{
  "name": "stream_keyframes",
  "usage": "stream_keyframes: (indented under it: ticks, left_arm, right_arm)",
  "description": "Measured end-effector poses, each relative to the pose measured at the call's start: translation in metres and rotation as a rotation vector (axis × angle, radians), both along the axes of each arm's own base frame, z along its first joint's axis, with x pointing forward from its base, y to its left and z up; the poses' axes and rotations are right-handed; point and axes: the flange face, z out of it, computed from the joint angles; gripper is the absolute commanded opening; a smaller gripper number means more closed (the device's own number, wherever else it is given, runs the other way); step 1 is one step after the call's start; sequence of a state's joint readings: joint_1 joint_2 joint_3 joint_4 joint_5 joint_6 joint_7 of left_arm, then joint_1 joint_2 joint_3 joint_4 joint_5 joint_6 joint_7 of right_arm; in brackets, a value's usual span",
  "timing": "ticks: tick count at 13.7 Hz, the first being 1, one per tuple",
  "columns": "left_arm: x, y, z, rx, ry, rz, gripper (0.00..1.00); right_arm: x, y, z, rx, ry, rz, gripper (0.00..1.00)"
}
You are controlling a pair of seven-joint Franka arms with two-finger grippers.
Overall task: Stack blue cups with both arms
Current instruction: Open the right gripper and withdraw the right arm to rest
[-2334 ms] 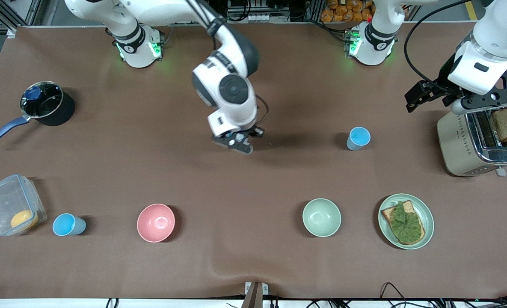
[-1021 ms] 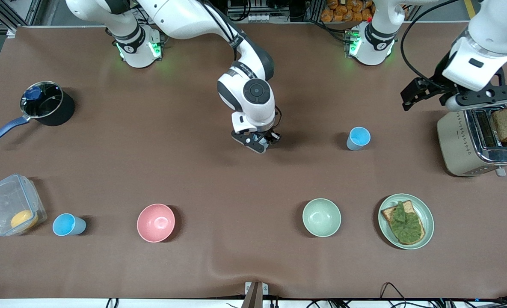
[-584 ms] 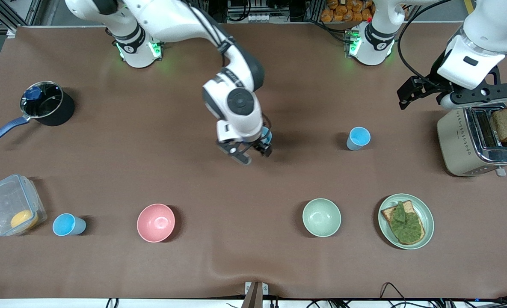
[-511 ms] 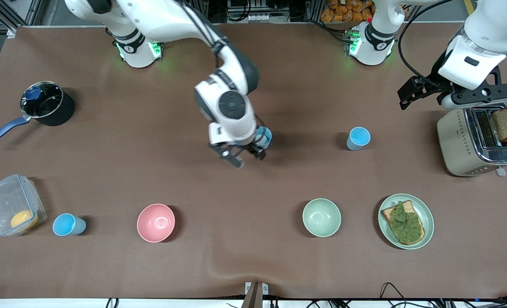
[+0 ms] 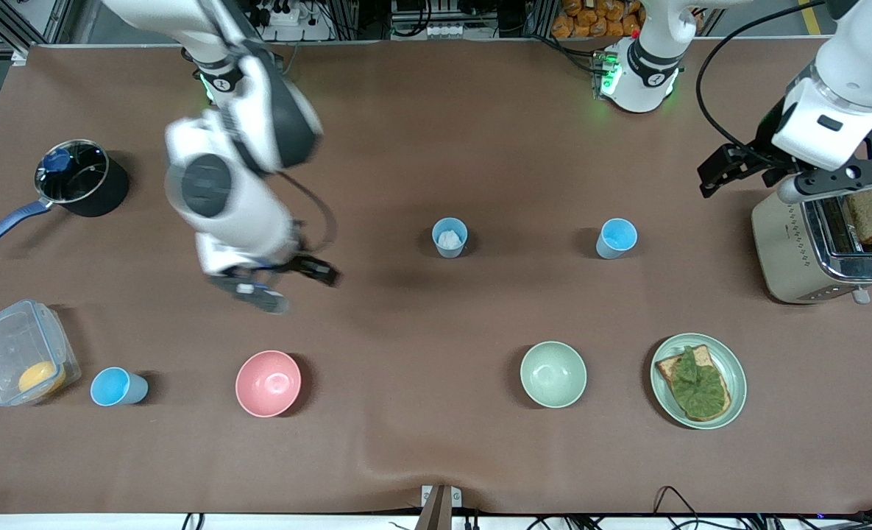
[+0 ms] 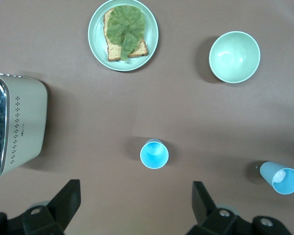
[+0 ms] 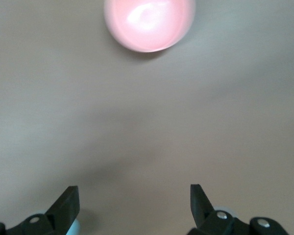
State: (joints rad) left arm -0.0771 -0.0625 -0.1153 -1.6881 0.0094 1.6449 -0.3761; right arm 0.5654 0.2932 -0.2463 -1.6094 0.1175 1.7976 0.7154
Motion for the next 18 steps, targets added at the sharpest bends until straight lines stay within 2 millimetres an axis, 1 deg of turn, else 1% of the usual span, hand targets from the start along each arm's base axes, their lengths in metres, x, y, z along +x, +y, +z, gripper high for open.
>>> stream_keyframes:
  ticks: [2, 3, 4, 5, 6, 7, 8, 9, 10, 11, 13, 14, 16, 18]
  left_arm:
    - [0.008, -0.002, -0.013, -0.007, 0.016, -0.001, 1.00]
    - [0.015, -0.005, -0.019, -0.014, 0.001, -0.004, 1.00]
    - [0.022, -0.006, -0.025, -0.019, -0.014, -0.005, 1.00]
    - [0.025, -0.009, -0.030, -0.017, -0.014, -0.009, 1.00]
    - [0.026, -0.012, -0.036, -0.003, -0.005, -0.020, 1.00]
    - [0.025, -0.017, -0.044, 0.027, 0.003, -0.036, 1.00]
    - [0.023, -0.020, -0.053, 0.063, 0.016, -0.053, 1.00]
    - [0.020, -0.022, -0.066, 0.088, 0.037, -0.066, 1.00]
    - [0.018, -0.025, -0.081, 0.098, 0.066, -0.075, 1.00]
    - [0.018, -0.025, -0.094, 0.101, 0.086, -0.081, 1.00]
    - [0.021, -0.028, -0.114, 0.099, 0.092, -0.091, 1.00]
    - [0.022, -0.032, -0.125, 0.097, 0.086, -0.100, 1.00]
    - [0.021, -0.039, -0.156, 0.089, 0.072, -0.119, 1.00]
    - [0.015, -0.044, -0.188, 0.055, 0.075, -0.117, 1.00]
  right_arm:
    - [-0.007, -0.084, 0.049, 0.030, 0.002, 0.081, 1.00]
    - [-0.011, -0.120, 0.072, 0.055, -0.022, 0.123, 1.00]
    - [-0.017, -0.151, 0.090, 0.076, -0.046, 0.151, 1.00]
    - [-0.023, -0.180, 0.104, 0.094, -0.060, 0.175, 1.00]
    - [-0.027, -0.207, 0.112, 0.106, -0.073, 0.207, 1.00]
    - [-0.030, -0.230, 0.116, 0.113, -0.083, 0.242, 1.00]
    - [-0.030, -0.247, 0.115, 0.114, -0.086, 0.263, 1.00]
    - [-0.030, -0.257, 0.114, 0.110, -0.083, 0.275, 1.00]
    - [-0.031, -0.258, 0.115, 0.099, -0.078, 0.293, 1.00]
    - [-0.029, -0.251, 0.120, 0.084, -0.083, 0.315, 1.00]
    - [-0.026, -0.230, 0.139, 0.070, -0.122, 0.356, 1.00]
    - [-0.025, -0.227, 0.146, 0.063, -0.142, 0.362, 1.00]
    - [-0.026, -0.238, 0.151, 0.056, -0.152, 0.346, 1.00]
    - [-0.031, -0.257, 0.148, 0.061, -0.116, 0.316, 1.00]
